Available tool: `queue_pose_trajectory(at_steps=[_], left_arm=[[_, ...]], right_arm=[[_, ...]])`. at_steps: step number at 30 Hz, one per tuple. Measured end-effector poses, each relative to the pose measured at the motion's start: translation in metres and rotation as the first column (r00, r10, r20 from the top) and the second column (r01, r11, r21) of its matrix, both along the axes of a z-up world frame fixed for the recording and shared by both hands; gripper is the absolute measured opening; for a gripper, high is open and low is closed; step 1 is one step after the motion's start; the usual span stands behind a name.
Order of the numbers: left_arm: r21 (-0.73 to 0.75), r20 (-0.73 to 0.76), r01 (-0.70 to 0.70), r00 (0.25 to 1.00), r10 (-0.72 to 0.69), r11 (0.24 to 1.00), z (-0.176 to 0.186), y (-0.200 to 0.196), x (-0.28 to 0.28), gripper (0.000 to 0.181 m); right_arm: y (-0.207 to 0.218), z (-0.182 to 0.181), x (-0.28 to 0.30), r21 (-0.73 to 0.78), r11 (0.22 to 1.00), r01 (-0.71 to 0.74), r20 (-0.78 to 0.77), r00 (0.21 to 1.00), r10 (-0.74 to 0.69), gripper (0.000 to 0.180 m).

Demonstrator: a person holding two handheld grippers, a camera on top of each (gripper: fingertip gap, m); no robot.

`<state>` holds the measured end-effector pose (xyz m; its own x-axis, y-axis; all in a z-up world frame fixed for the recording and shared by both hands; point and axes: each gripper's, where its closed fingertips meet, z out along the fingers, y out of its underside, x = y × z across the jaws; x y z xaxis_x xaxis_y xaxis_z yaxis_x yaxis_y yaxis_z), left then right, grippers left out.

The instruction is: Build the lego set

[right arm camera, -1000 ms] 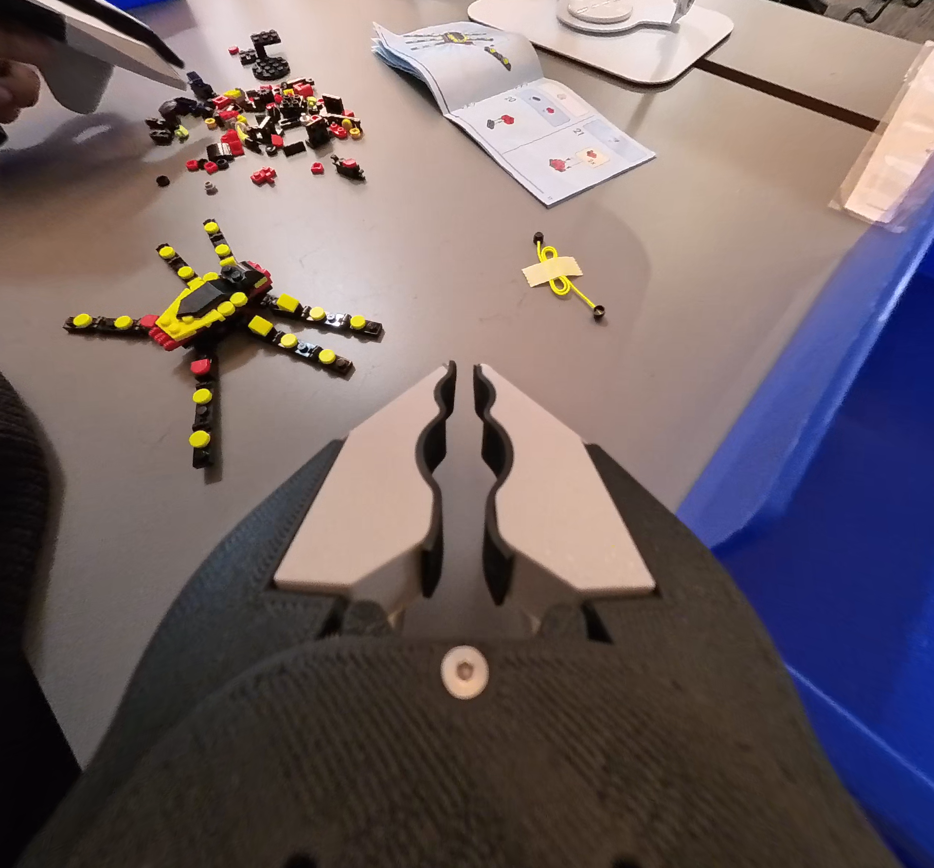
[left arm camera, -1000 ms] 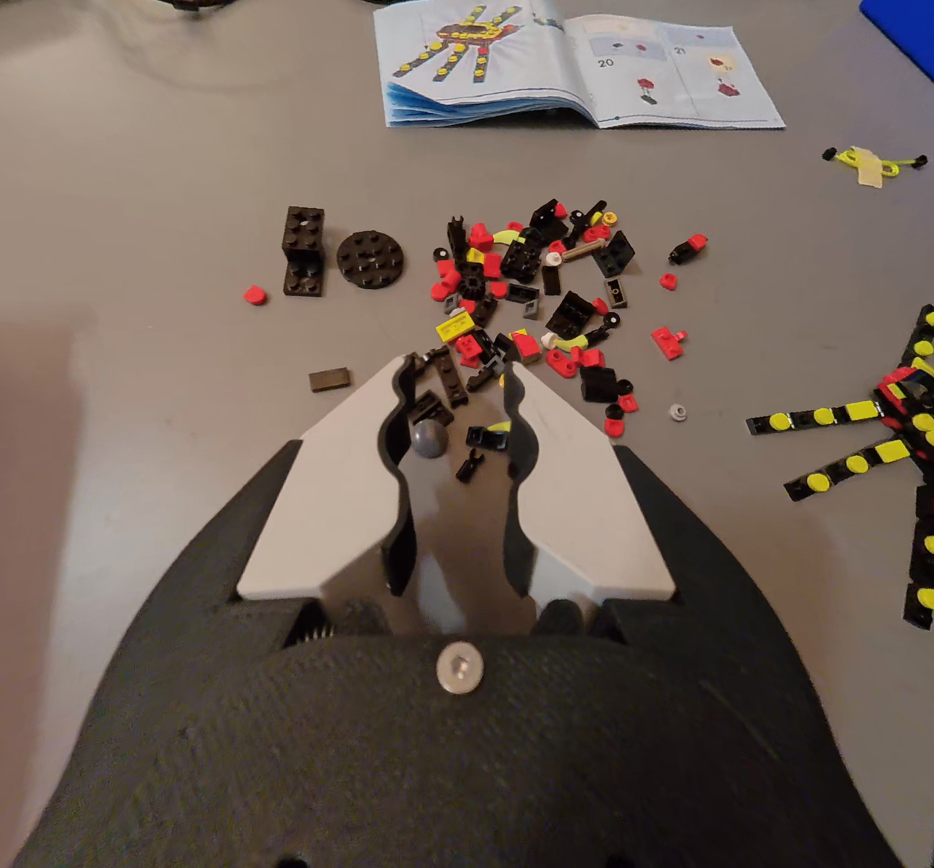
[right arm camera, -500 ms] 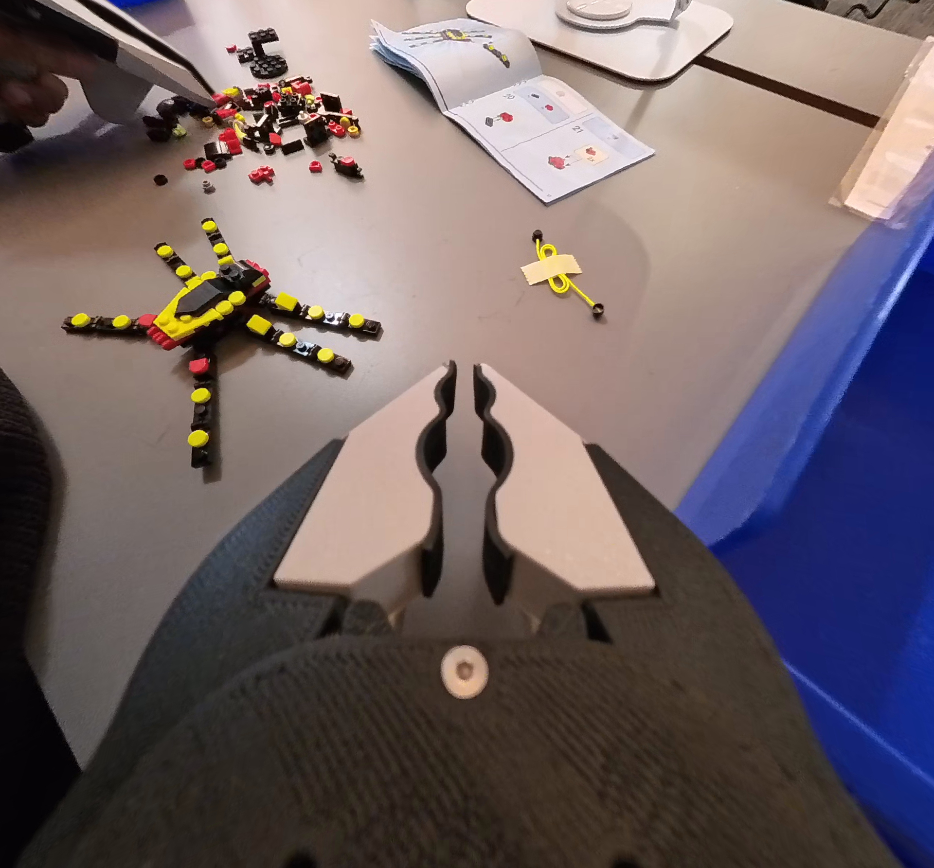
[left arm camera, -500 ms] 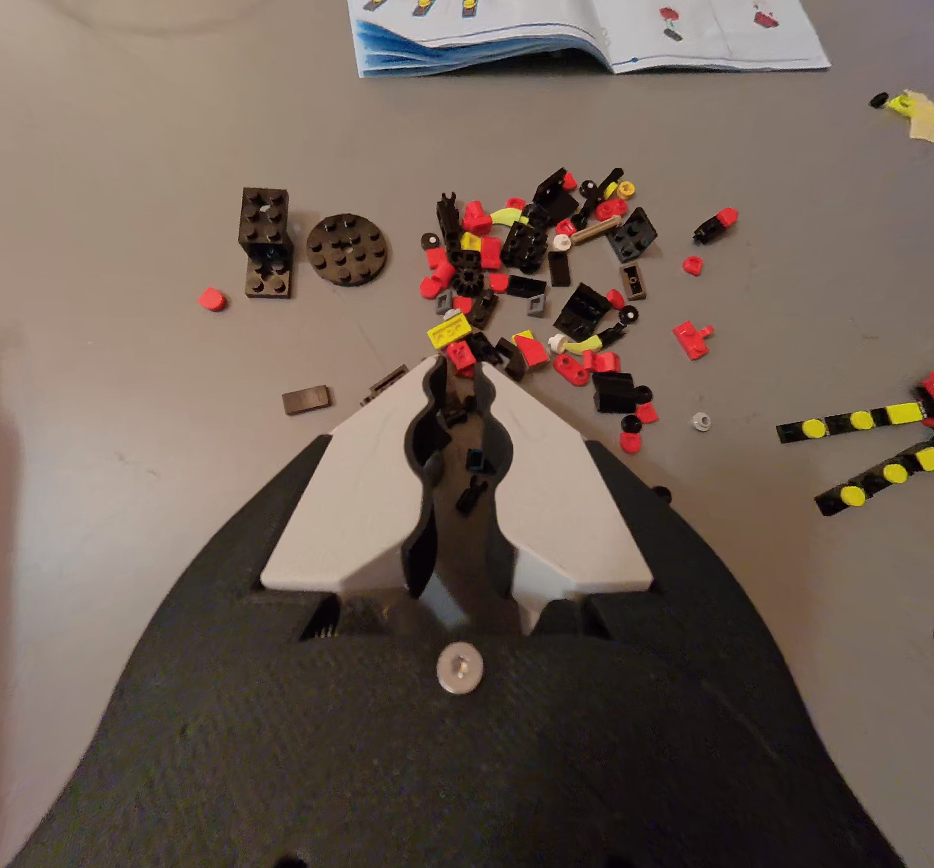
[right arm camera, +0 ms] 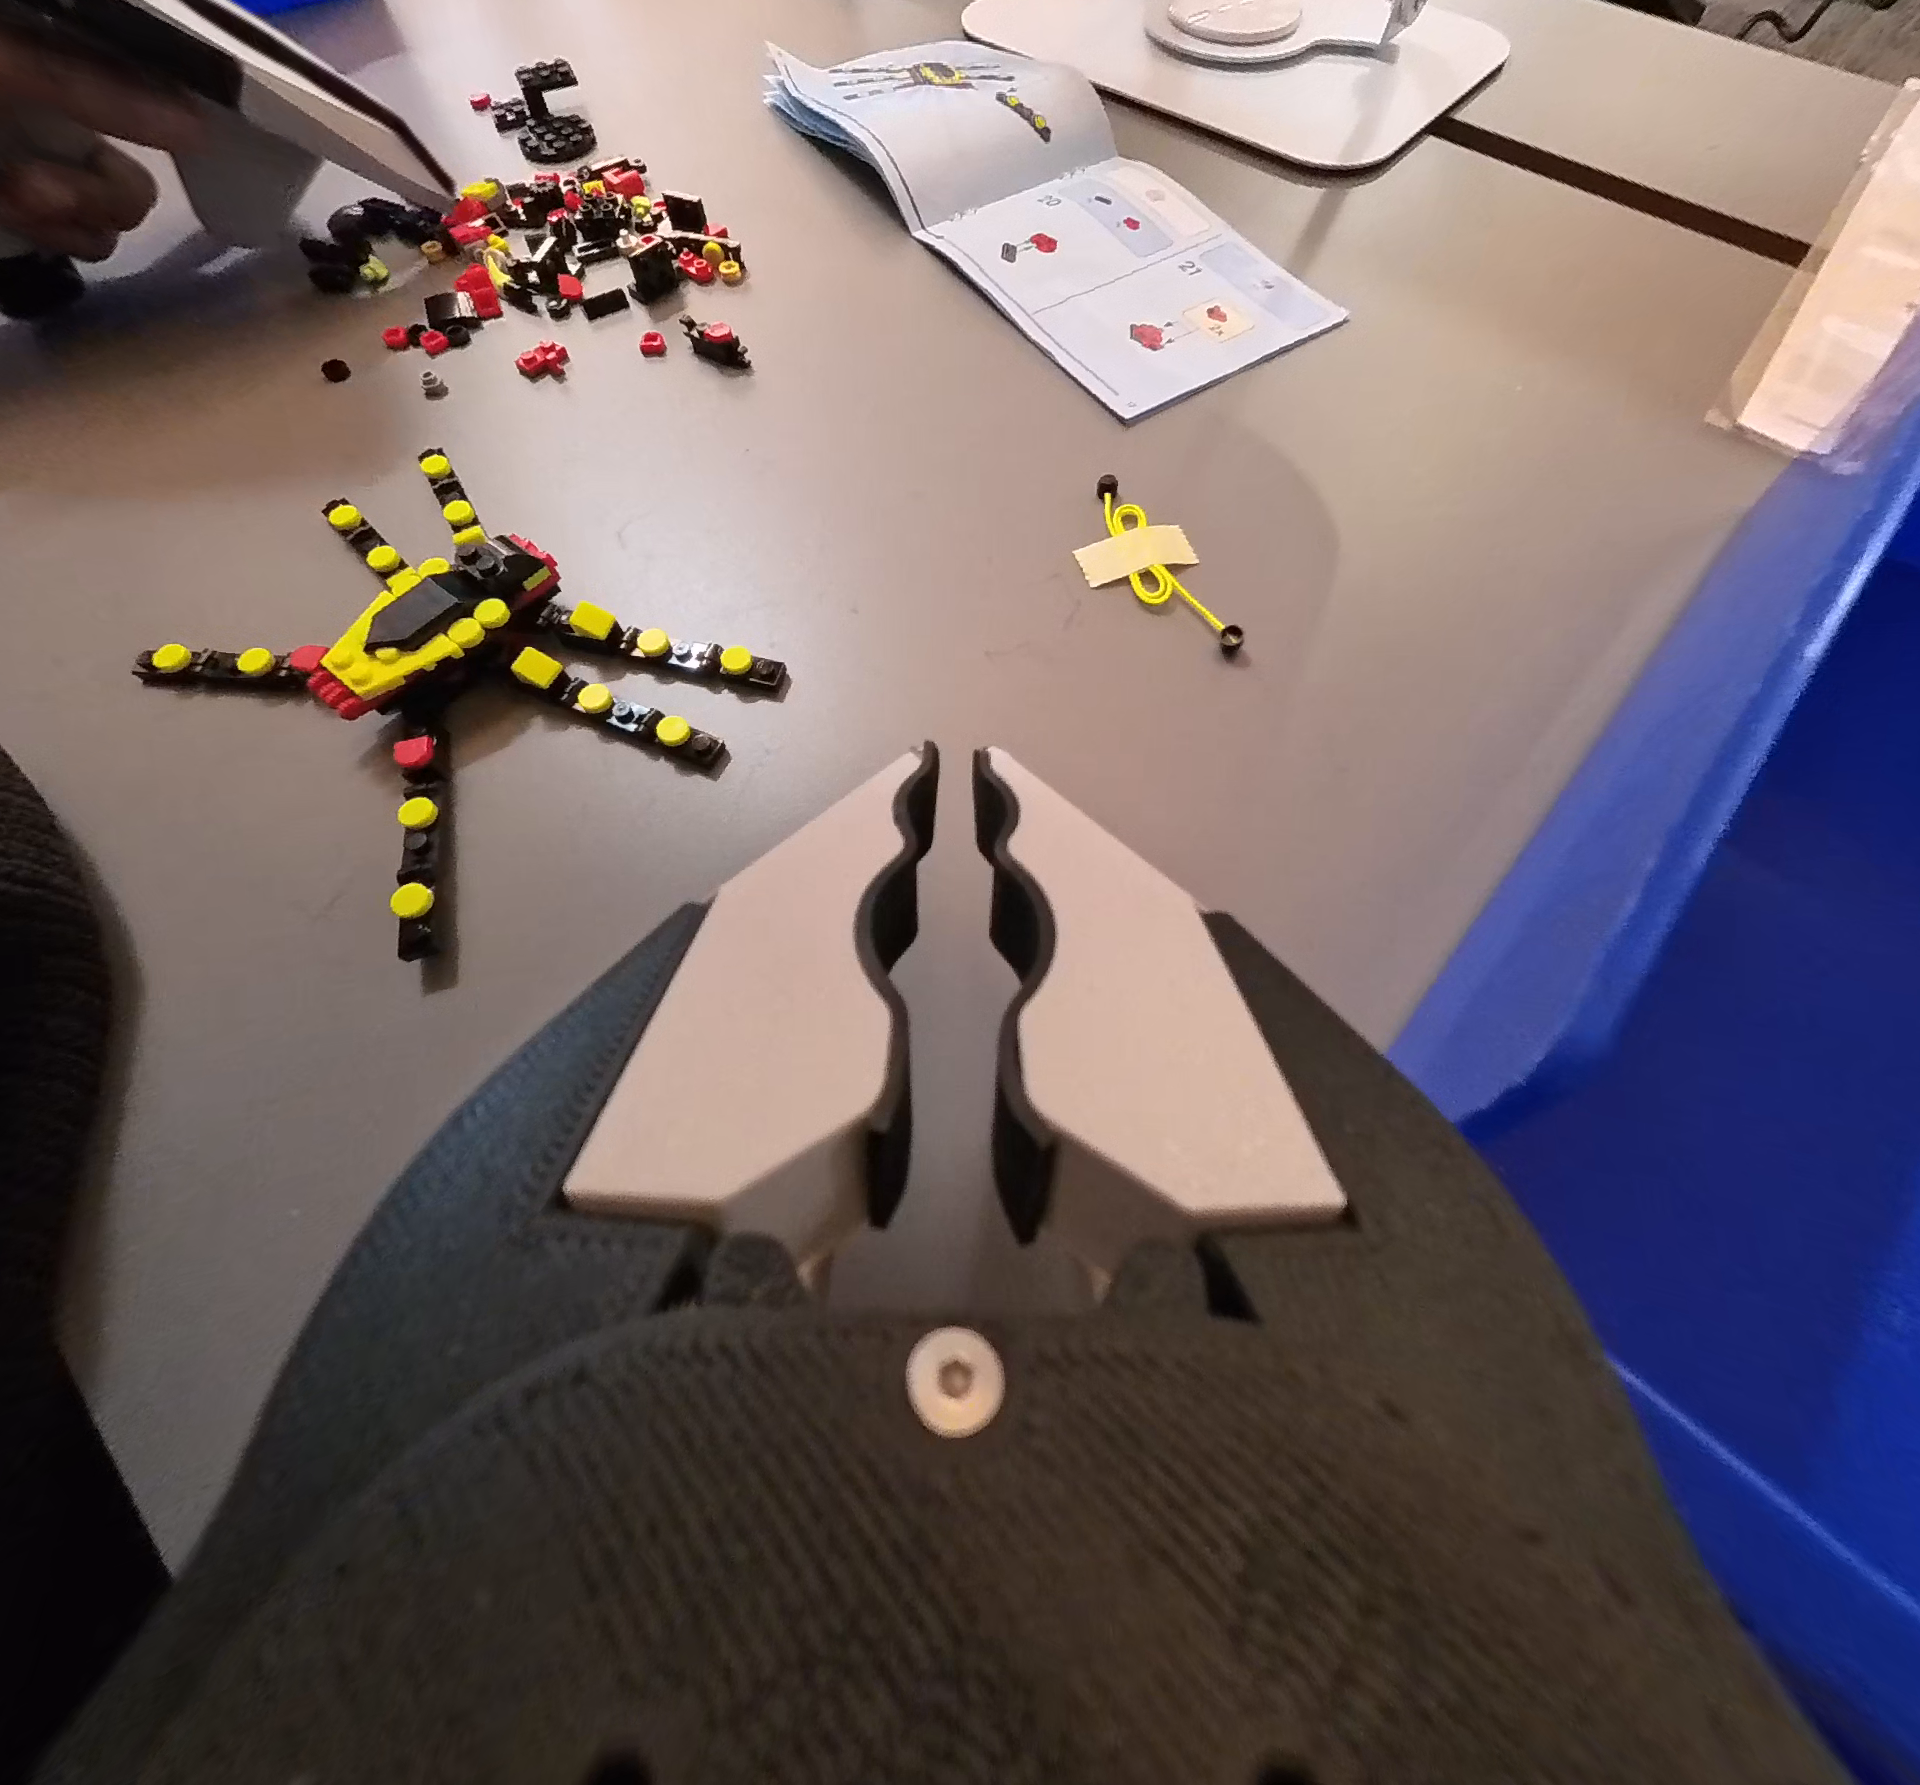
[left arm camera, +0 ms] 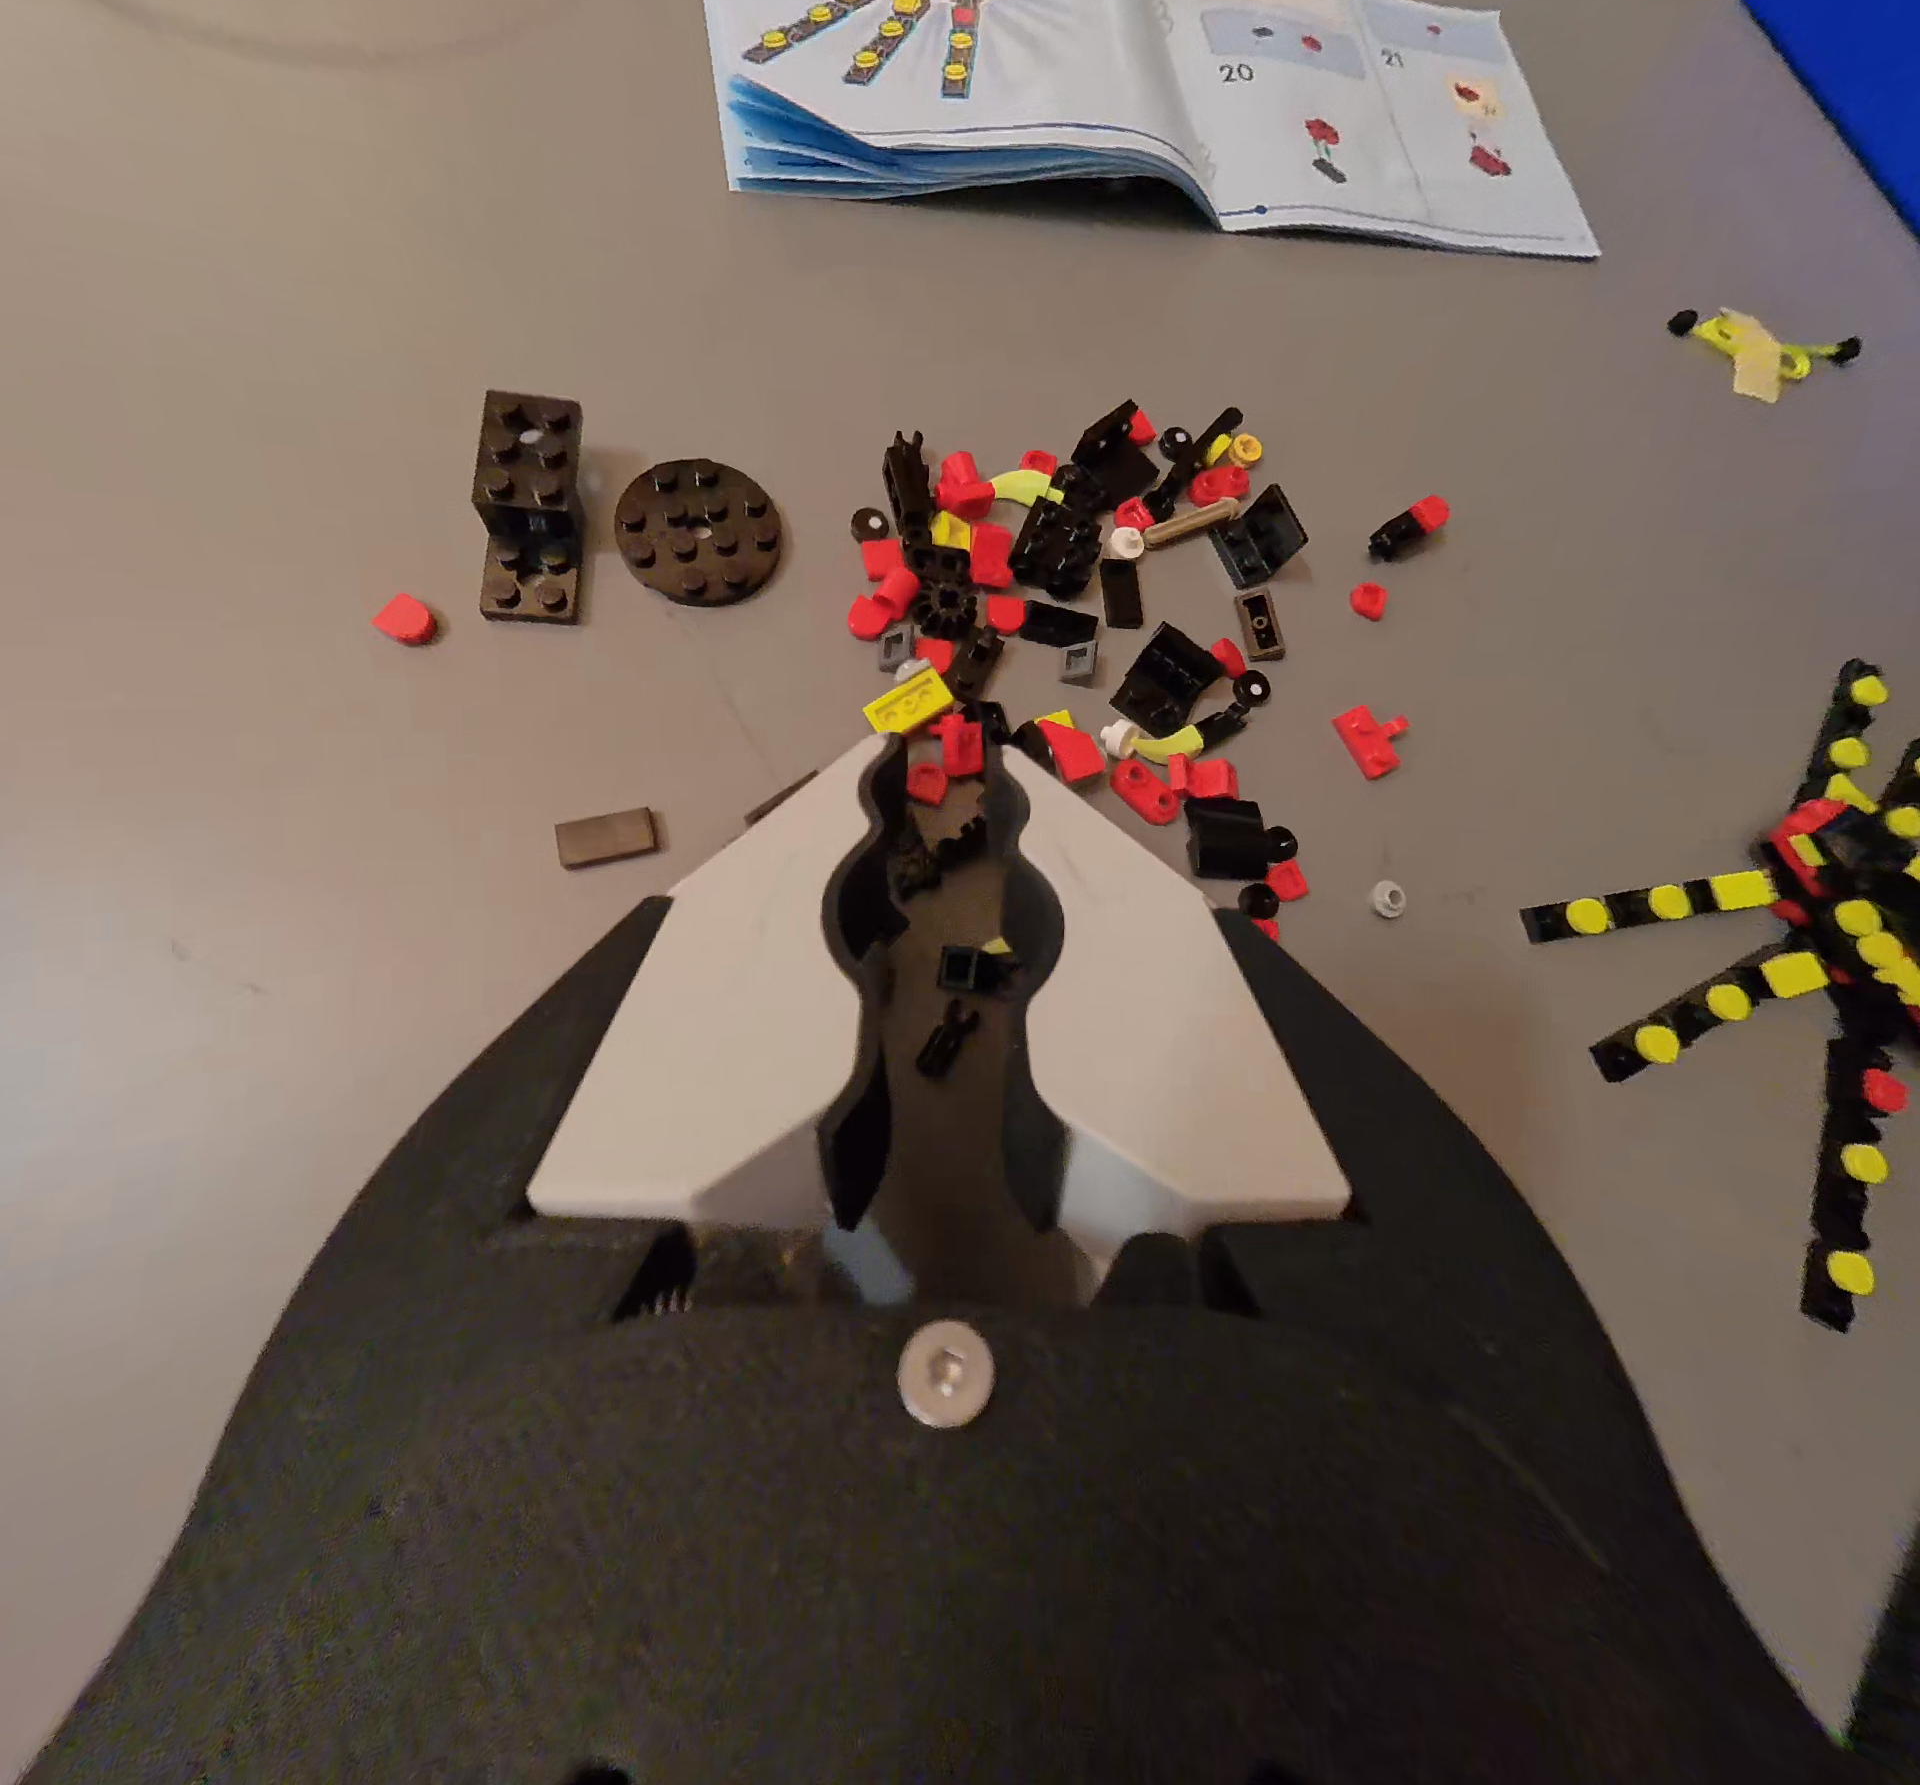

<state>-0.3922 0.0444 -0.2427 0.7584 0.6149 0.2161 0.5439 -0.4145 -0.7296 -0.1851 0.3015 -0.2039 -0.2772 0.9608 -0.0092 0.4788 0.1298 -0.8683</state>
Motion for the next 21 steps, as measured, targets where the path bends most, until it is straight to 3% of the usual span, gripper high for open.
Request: queue_pose_trajectory(at_steps=[5,21], left_arm=[[-0.058,-0.046,0.017,0.999,-0.020,0.998,-0.0035,0.0033,0.0000,0.011],[-0.001,-0.008,0.041,0.999,-0.041,0.999,0.0018,0.0075,0.0063,0.000]], right_arm=[[0.0002,0.0000,0.0001,-0.002,1.000,0.000,0.000,1.000,0.000,0.005],[-0.0010,-0.0007,-0.0003,0.002,1.000,-0.004,0.003,1.000,0.004,0.005]])
